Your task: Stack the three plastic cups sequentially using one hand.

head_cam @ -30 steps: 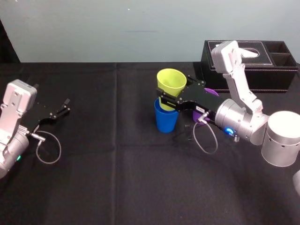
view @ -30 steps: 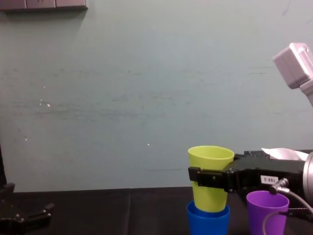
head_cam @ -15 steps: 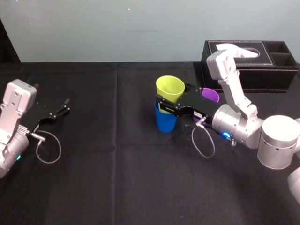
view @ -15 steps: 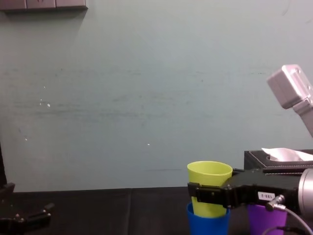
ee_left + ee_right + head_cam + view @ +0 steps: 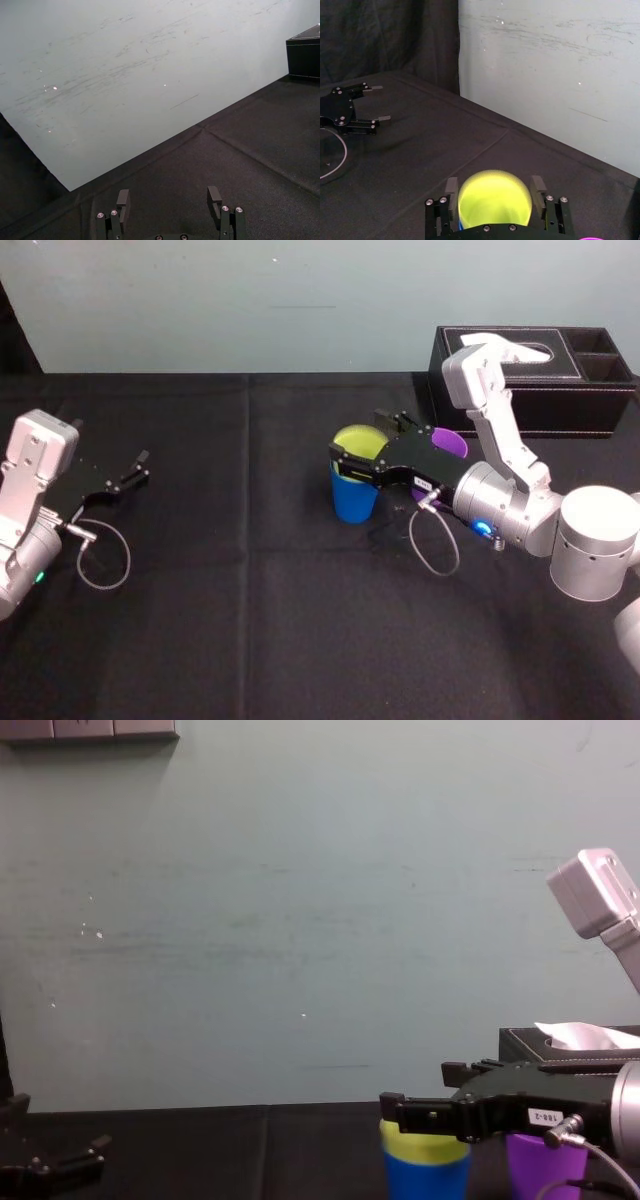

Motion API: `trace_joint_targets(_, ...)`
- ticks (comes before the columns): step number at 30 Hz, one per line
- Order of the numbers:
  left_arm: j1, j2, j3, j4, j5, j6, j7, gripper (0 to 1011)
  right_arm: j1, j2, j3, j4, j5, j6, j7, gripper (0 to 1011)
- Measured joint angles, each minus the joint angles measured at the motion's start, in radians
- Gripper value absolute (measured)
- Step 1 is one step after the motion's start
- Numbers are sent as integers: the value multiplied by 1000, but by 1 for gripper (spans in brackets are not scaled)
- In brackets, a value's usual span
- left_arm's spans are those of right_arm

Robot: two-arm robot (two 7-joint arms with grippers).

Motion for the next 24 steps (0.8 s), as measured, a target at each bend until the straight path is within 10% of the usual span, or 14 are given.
trace_joint_targets(24,0,0,0,0,0,0,0,1011,-28,12,17,-47,5,1,-10,1003)
